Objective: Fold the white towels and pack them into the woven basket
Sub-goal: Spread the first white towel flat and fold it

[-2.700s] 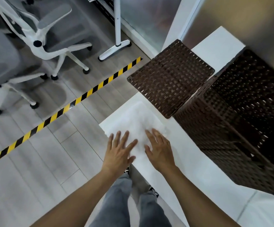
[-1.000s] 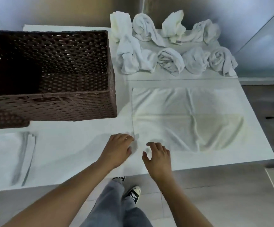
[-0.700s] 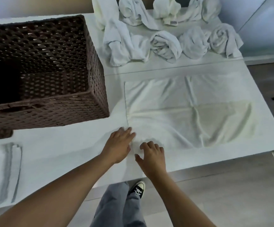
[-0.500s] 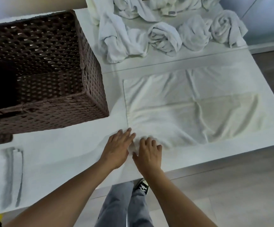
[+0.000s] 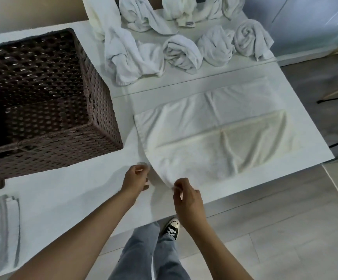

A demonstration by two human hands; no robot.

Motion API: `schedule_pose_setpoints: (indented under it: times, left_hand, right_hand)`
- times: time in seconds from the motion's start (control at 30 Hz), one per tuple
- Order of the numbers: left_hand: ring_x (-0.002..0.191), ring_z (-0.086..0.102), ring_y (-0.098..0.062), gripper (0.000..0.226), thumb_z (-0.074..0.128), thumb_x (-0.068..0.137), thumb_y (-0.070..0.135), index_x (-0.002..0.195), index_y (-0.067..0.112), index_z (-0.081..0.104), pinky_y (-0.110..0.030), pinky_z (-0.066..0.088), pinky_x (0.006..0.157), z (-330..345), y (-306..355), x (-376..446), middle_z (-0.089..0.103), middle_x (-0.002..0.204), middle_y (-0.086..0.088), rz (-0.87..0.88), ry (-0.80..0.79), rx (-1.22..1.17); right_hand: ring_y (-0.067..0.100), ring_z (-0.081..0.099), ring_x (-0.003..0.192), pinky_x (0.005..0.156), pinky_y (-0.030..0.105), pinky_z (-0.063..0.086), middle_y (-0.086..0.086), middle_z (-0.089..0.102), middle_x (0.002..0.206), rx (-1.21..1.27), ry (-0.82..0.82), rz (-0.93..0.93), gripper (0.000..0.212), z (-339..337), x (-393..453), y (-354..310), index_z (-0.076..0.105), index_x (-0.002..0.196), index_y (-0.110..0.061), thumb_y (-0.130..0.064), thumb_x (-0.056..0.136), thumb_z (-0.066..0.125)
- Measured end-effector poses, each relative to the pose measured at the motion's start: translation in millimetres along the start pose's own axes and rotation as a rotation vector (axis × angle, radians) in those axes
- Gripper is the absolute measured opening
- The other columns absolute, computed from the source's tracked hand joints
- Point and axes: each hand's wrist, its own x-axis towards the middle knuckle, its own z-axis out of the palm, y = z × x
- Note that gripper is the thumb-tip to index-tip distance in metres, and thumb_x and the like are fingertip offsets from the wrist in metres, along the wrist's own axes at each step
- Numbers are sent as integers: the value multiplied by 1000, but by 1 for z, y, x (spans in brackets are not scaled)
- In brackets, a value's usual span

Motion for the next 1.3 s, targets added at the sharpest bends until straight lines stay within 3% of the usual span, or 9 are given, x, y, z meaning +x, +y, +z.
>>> schedule_pose_setpoints:
  times: [0.2,0.3,0.4,0.53,0.63,0.73,0.97,1.13,1.3]
  left_hand:
    - [90,68,-29,30,76,87,32,106,10,67,-41,58,74,22,68,26,71,96,-11,-218,-95,-472]
    - [97,72,-30,57,87,67,14,120,9,68,-46,59,79,21,78,66,73,112,-13,-238,-160,-529]
    - [103,72,-31,62,80,74,10,132,11,62,-46,59,78,17,73,116,72,121,-10,-206,-134,-587]
    - [84,67,-27,14,66,93,20,103,14,59,-43,57,80,10,115,56,67,101,-10,-4,138,-494]
    - [92,69,-33,16,68,92,26,81,19,58,-50,57,89,1,128,41,70,103,-13,139,218,-379]
    - [99,69,-35,9,65,94,22,87,18,63,-53,58,89,0,146,28,71,104,-11,247,199,-325]
    - [78,67,-29,11,60,96,14,103,5,59,-27,56,50,47,198,2,66,100,-17,337,86,-373]
    - [78,66,-28,10,62,96,16,93,9,56,-37,62,61,97,229,-7,62,92,-10,402,26,-364]
    - [70,62,-28,17,62,92,22,85,9,53,-28,55,52,159,252,1,61,90,-16,430,94,-307]
  right_hand:
    - [9,50,75,65,21,39,-12,54,79,165,7,-37,24,-45,-12,-16,41,103,-38,-15,103,48]
    - [7,42,65,59,22,34,-10,44,73,244,-66,19,22,-60,-13,-23,42,99,-29,-7,99,43]
    - [5,36,62,60,24,31,-6,43,75,316,-140,104,13,-75,-14,-29,44,98,-22,-9,98,42]
    - [4,38,63,63,26,34,-10,47,72,313,-222,117,5,-87,-22,-38,48,98,-29,-30,103,47]
    - [4,43,65,62,26,36,-13,51,70,312,-167,99,21,-91,-25,-43,52,85,-28,-37,104,49]
    - [6,47,62,61,27,38,-8,56,66,381,-68,91,25,-105,-25,-45,59,79,-24,-31,102,55]
    - [6,62,65,63,22,47,-2,72,73,531,230,195,12,-161,-19,-19,73,84,-20,-25,95,71]
    - [7,64,65,65,26,50,-7,73,73,501,265,167,12,-206,0,17,75,86,-21,-19,97,69]
    - [7,64,63,70,37,53,-8,73,74,492,208,182,14,-248,33,69,78,89,-22,-18,98,67]
